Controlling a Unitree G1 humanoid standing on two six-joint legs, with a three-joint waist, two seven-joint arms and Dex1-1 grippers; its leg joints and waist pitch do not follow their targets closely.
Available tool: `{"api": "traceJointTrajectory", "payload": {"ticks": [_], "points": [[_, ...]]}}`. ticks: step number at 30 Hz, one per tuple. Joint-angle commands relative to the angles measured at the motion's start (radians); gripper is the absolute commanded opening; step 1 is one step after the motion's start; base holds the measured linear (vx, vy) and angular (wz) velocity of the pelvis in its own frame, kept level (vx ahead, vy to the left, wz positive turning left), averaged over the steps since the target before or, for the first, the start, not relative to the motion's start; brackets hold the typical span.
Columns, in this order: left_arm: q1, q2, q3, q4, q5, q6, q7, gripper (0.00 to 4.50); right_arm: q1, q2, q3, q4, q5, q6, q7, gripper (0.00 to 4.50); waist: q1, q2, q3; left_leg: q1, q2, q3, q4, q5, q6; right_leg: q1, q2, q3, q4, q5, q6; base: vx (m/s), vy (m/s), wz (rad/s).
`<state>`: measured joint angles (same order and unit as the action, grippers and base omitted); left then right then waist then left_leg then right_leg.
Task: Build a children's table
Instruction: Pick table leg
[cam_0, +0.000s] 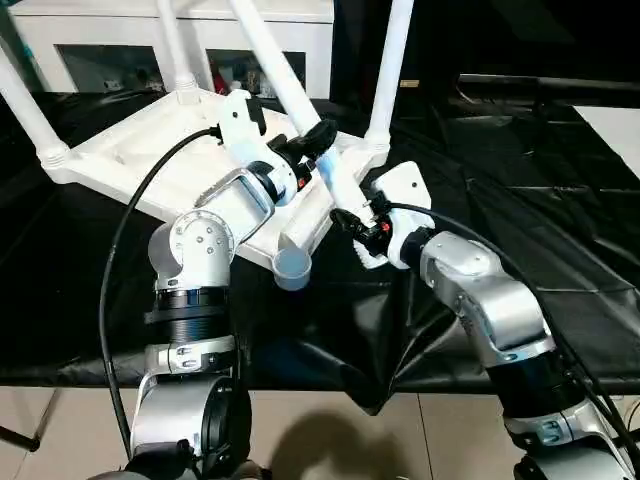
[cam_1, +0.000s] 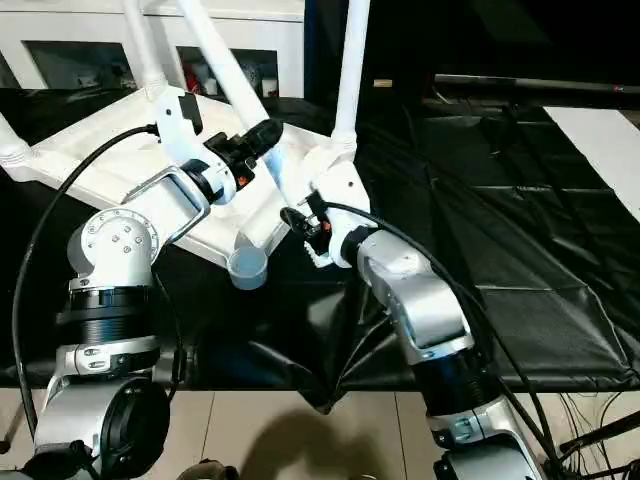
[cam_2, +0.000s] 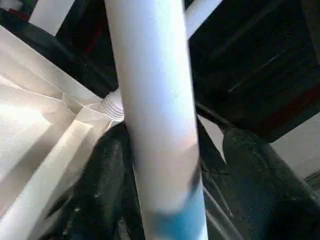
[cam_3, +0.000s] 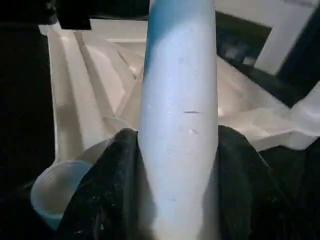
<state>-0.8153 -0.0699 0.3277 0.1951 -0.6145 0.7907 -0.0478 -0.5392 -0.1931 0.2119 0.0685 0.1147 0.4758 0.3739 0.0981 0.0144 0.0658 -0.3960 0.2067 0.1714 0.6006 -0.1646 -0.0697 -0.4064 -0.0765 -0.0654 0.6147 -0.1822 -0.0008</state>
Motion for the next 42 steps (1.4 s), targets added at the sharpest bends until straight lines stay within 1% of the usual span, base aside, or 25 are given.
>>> {"api": "traceJointTrajectory", "payload": {"ticks": [1, 4, 6, 9, 12, 13, 14, 15, 17, 18, 20, 21, 23, 24, 26, 27, 29, 31, 32, 33, 35, 37, 39, 41, 42], "points": [[0.002, -0.01, -0.016, -0.001, -0.019, 0.0, 0.004, 2.74, -0.015, 0.001, 0.026, 0.007, -0.015, -0.03, -0.001, 1.86, -0.001, -0.013, -0.085, 0.019, 0.008, 0.003, -0.057, -0.095, 0.019, 0.062, -0.05, 0.04, -0.058, -0.049, -0.192, 0.0, 0.0, 0.0], [0.005, -0.013, -0.02, -0.001, -0.017, -0.002, 0.007, 2.65, -0.017, 0.003, 0.029, 0.008, -0.023, -0.049, -0.013, 1.86, -0.004, -0.012, -0.083, 0.019, 0.009, 0.002, -0.058, -0.111, 0.014, 0.061, -0.049, 0.039, -0.06, -0.08, -0.183, 0.0, 0.0, 0.0], [0.005, -0.015, -0.019, 0.001, -0.015, -0.005, 0.009, 2.31, -0.018, 0.007, 0.033, 0.002, -0.024, -0.056, -0.015, 1.86, -0.007, -0.012, -0.084, 0.019, 0.008, 0.002, -0.057, -0.118, 0.012, 0.061, -0.048, 0.04, -0.061, -0.085, -0.178, 0.0, 0.0, 0.0], [0.003, -0.017, -0.016, 0.002, -0.012, -0.004, 0.006, 2.22, -0.014, 0.014, 0.043, -0.017, -0.031, -0.08, 0.001, 1.86, -0.008, -0.01, -0.085, 0.019, 0.008, 0.001, -0.056, -0.112, 0.014, 0.061, -0.047, 0.04, -0.06, -0.071, -0.179, 0.0, 0.0, 0.0], [-0.002, -0.017, -0.017, 0.005, -0.011, -0.009, -0.002, 1.92, -0.008, 0.013, 0.049, -0.029, -0.043, -0.104, 0.025, 1.86, -0.008, -0.009, -0.087, 0.019, 0.007, 0.001, -0.055, -0.098, 0.02, 0.063, -0.046, 0.04, -0.056, -0.036, -0.189, 0.0, 0.0, 0.0], [-0.003, -0.014, -0.016, 0.008, -0.014, -0.009, -0.008, 1.92, -0.008, 0.011, 0.056, -0.029, -0.046, -0.117, 0.034, 1.86, -0.007, -0.003, -0.087, 0.02, 0.008, 0.0, -0.054, -0.095, 0.022, 0.061, -0.046, 0.039, -0.054, -0.027, -0.195, 0.0, 0.0, 0.0], [-0.003, -0.012, -0.016, 0.01, -0.017, -0.008, -0.011, 1.89, -0.009, 0.01, 0.059, -0.027, -0.047, -0.124, 0.037, 1.86, -0.008, -0.005, -0.086, 0.019, 0.008, 0.0, -0.055, -0.097, 0.022, 0.061, -0.046, 0.039, -0.056, -0.026, -0.196, 0.0, 0.0, 0.0], [-0.002, -0.011, -0.015, 0.012, -0.018, -0.01, -0.013, 1.89, -0.008, 0.009, 0.061, -0.027, -0.045, -0.129, 0.039, 1.86, -0.006, 0.004, -0.088, 0.02, 0.008, -0.001, -0.054, -0.098, 0.019, 0.062, -0.046, 0.039, -0.053, -0.019, -0.201, 0.0, 0.0, 0.0], [-0.002, -0.008, -0.016, 0.019, -0.018, -0.014, -0.023, 1.86, -0.005, 0.009, 0.062, -0.024, -0.048, -0.143, 0.04, 1.86, -0.009, -0.002, -0.087, 0.02, 0.007, 0.0, -0.054, -0.108, 0.021, 0.064, -0.044, 0.039, -0.055, -0.015, -0.205, 0.0, 0.0, 0.0], [-0.002, -0.008, -0.016, 0.019, -0.018, -0.014, -0.024, 1.86, -0.005, 0.009, 0.062, -0.024, -0.048, -0.143, 0.04, 1.86, -0.007, 0.003, -0.088, 0.02, 0.007, -0.001, -0.054, -0.108, 0.021, 0.064, -0.045, 0.039, -0.054, -0.014, -0.206, 0.0, 0.0, 0.0], [-0.003, -0.007, -0.017, 0.02, -0.018, -0.013, -0.028, 1.86, -0.005, 0.009, 0.06, -0.024, -0.049, -0.147, 0.041, 1.86, -0.009, 0.001, -0.087, 0.02, 0.007, -0.001, -0.054, -0.116, 0.019, 0.064, -0.045, 0.038, -0.056, -0.017, -0.207, 0.0, 0.0, 0.0], [-0.007, -0.002, -0.019, 0.02, -0.021, -0.015, -0.042, 1.85, -0.005, 0.012, 0.058, -0.024, -0.049, -0.157, 0.047, 1.86, -0.008, 0.009, -0.087, 0.021, 0.007, -0.002, -0.055, -0.123, 0.014, 0.063, -0.045, 0.038, -0.056, -0.022, -0.207, 0.0, 0.0, 0.0], [-0.008, 0.009, -0.026, 0.024, -0.017, -0.019, -0.061, 1.85, -0.006, 0.015, 0.059, -0.024, -0.044, -0.161, 0.062, 1.86, -0.008, 0.006, -0.088, 0.022, 0.007, -0.002, -0.055, -0.126, 0.011, 0.065, -0.045, 0.038, -0.055, -0.019, -0.208, 0.0, 0.0, 0.0], [-0.008, 0.013, -0.03, 0.025, -0.015, -0.019, -0.066, 1.85, -0.005, 0.016, 0.059, -0.025, -0.039, -0.161, 0.071, 2.42, -0.009, 0.007, -0.087, 0.022, 0.007, -0.002, -0.056, -0.13, 0.011, 0.064, -0.044, 0.038, -0.056, -0.02, -0.209, 0.0, 0.0, 0.0], [-0.006, 0.028, -0.042, 0.022, -0.015, -0.018, -0.087, 1.85, -0.001, 0.036, 0.037, -0.028, 0.0, -0.148, 0.086, 2.56, -0.009, 0.007, -0.087, 0.022, 0.008, -0.002, -0.056, -0.137, 0.014, 0.064, -0.045, 0.038, -0.055, -0.021, -0.213, 0.0, 0.0, 0.0], [-0.004, 0.036, -0.044, 0.019, -0.018, -0.017, -0.097, 1.85, -0.001, 0.051, 0.015, -0.031, 0.033, -0.128, 0.089, 2.56, -0.009, 0.006, -0.088, 0.022, 0.007, -0.003, -0.056, -0.14, 0.017, 0.065, -0.044, 0.037, -0.055, -0.019, -0.214, 0.0, 0.0, 0.0], [-0.001, 0.078, -0.058, 0.009, -0.021, -0.006, -0.15, 1.85, -0.023, 0.07, -0.061, -0.048, 0.142, -0.032, 0.113, 2.73, -0.01, 0.007, -0.087, 0.021, 0.009, -0.005, -0.06, -0.143, 0.026, 0.066, -0.046, 0.037, -0.053, -0.023, -0.22, 0.0, 0.0, 0.0], [-0.001, 0.091, -0.062, 0.008, -0.021, -0.001, -0.162, 1.84, -0.03, 0.062, -0.074, -0.053, 0.166, 0.0, 0.129, 2.92, -0.009, 0.006, -0.088, 0.025, 0.01, -0.004, -0.059, -0.136, 0.024, 0.064, -0.045, 0.038, -0.051, -0.016, -0.222, 0.0, 0.0, 0.0], [-0.001, 0.114, -0.077, 0.004, -0.022, 0.012, -0.196, 1.84, -0.041, 0.049, -0.096, -0.06, 0.213, 0.057, 0.162, 2.95, -0.006, 0.006, -0.089, 0.028, 0.011, -0.003, -0.057, -0.121, 0.023, 0.063, -0.043, 0.038, -0.049, -0.002, -0.226, 0.0, 0.0, 0.0], [-0.001, 0.114, -0.077, 0.004, -0.022, 0.012, -0.196, 1.84, -0.041, 0.049, -0.096, -0.06, 0.213, 0.057, 0.162, 2.96, -0.006, 0.007, -0.089, 0.027, 0.011, -0.003, -0.057, -0.118, 0.024, 0.063, -0.044, 0.038, -0.048, 0.003, -0.227, 0.0, 0.0, 0.0], [0.0, 0.159, -0.103, -0.011, -0.026, 0.04, -0.26, 1.83, -0.066, 0.008, -0.127, -0.063, 0.291, 0.152, 0.239, 2.96, -0.003, 0.001, -0.088, 0.027, 0.009, -0.002, -0.058, -0.123, 0.02, 0.066, -0.045, 0.038, -0.048, -0.019, -0.226, 0.0, 0.0, 0.0], [0.0, 0.172, -0.108, -0.021, -0.036, 0.055, -0.283, 1.83, -0.075, -0.011, -0.137, -0.061, 0.312, 0.187, 0.267, 2.96, -0.002, 0.003, -0.087, 0.027, 0.011, -0.001, -0.057, -0.118, 0.019, 0.064, -0.047, 0.039, -0.049, -0.021, -0.224, 0.0, 0.0, 0.0], [-0.002, 0.207, -0.125, -0.057, -0.075, 0.097, -0.353, 1.83, -0.107, -0.044, -0.172, -0.03, 0.352, 0.26, 0.31, 2.96, -0.001, -0.01, -0.087, 0.025, 0.01, 0.001, -0.058, -0.106, 0.015, 0.066, -0.048, 0.039, -0.049, -0.028, -0.226, 0.0, 0.0, 0.0], [-0.002, 0.224, -0.134, -0.078, -0.105, 0.121, -0.395, 1.83, -0.127, -0.057, -0.19, -0.006, 0.372, 0.288, 0.322, 2.96, 0.003, -0.005, -0.088, 0.024, 0.011, 0.001, -0.057, -0.092, 0.012, 0.064, -0.052, 0.039, -0.046, -0.033, -0.235, 0.0, 0.0, 0.0], [-0.002, 0.226, -0.135, -0.082, -0.11, 0.125, -0.402, 1.83, -0.13, -0.058, -0.193, -0.002, 0.376, 0.294, 0.325, 2.96, 0.003, -0.01, -0.087, 0.023, 0.009, 0.002, -0.056, -0.091, 0.011, 0.065, -0.051, 0.039, -0.045, -0.038, -0.237, 0.0, 0.0, 0.0]]}}
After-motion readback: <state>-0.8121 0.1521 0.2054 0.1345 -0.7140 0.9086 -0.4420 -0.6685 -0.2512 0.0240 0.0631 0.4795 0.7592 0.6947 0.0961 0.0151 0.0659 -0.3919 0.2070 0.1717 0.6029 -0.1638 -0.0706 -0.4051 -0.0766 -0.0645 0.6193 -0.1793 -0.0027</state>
